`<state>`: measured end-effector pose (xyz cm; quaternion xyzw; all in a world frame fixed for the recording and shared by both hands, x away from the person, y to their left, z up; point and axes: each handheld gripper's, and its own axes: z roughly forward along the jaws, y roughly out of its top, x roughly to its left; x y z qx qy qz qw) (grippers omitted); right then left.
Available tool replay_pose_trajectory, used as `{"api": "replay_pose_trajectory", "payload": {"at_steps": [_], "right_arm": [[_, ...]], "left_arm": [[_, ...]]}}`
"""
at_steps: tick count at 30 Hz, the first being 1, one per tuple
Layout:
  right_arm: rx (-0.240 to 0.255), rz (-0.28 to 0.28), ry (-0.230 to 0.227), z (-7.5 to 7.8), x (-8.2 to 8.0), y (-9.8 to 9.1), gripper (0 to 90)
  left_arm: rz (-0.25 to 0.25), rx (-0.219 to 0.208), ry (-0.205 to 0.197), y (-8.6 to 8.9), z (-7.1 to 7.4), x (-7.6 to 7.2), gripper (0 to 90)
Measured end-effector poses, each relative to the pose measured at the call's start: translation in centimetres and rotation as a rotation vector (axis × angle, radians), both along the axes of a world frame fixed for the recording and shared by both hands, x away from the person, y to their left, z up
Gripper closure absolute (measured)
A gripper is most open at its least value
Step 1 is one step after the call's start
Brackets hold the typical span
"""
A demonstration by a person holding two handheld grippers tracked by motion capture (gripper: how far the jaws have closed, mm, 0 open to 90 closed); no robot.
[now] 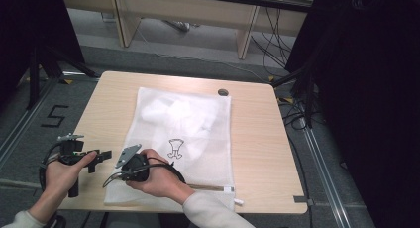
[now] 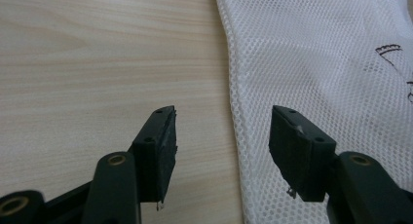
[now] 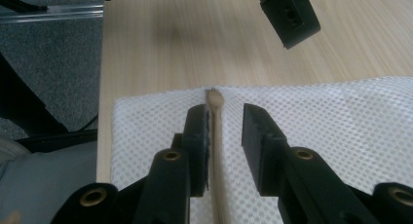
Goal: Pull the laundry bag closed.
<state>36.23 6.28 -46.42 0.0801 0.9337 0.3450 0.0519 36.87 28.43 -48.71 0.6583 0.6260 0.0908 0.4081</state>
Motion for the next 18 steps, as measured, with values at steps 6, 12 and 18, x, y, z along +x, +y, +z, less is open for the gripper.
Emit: {"api": "replay_pose_trajectory", "payload": {"at_steps": [6, 12, 18], "right_arm": [[-0.011, 0.006, 0.009, -1.0, 0.3, 1.2, 74.1], [-0.02, 0.005, 0.023, -1.4, 0.7, 1.8, 74.2], [-0.026, -0.005, 0.048, -1.8, 0.9, 2.3, 74.2]], "left_arm": [[0.015, 0.021, 0.01, 0.3, 0.0, 0.0, 42.7], [0.022, 0.026, 0.022, 0.4, -0.1, 0.0, 42.5], [0.033, 0.035, 0.026, 0.5, -0.1, 0.0, 42.3]]}}
